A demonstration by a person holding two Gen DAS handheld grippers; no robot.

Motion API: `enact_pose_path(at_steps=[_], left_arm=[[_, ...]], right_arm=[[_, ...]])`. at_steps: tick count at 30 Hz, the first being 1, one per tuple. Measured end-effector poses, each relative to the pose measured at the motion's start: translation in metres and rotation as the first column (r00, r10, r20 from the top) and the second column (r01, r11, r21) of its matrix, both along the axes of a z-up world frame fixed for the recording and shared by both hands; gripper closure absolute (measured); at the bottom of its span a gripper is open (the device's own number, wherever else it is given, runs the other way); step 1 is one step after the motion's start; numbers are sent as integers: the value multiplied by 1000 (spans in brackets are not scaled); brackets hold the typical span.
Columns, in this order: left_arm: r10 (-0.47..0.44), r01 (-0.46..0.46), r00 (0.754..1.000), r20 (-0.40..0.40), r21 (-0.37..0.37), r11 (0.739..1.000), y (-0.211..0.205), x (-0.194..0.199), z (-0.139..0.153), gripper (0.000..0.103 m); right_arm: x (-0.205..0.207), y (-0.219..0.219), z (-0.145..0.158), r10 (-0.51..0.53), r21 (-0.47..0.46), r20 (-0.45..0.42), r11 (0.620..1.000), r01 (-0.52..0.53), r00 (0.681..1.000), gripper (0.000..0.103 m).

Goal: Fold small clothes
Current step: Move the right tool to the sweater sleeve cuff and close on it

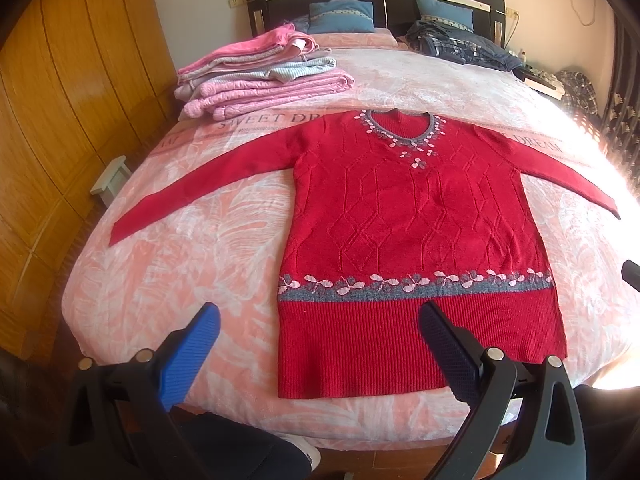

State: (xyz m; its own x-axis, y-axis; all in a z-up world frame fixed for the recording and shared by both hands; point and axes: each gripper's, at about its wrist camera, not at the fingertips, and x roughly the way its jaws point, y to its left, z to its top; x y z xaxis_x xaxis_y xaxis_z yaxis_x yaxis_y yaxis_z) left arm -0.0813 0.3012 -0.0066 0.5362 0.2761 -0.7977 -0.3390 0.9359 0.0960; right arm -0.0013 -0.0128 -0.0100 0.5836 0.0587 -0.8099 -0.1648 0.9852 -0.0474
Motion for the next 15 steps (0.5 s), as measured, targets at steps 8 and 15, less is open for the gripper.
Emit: enact_pose_path(at_steps=[8, 15], left_arm=[[-38, 40, 999, 19, -138, 990, 7, 11, -10, 4], [-6, 7, 1000, 12, -76, 997, 16, 75, -3, 4]], right_arm=[[27, -13, -5, 4, 52, -98, 999, 1, 995, 3], [134, -77, 18, -167, 26, -1, 986, 167, 986, 3]])
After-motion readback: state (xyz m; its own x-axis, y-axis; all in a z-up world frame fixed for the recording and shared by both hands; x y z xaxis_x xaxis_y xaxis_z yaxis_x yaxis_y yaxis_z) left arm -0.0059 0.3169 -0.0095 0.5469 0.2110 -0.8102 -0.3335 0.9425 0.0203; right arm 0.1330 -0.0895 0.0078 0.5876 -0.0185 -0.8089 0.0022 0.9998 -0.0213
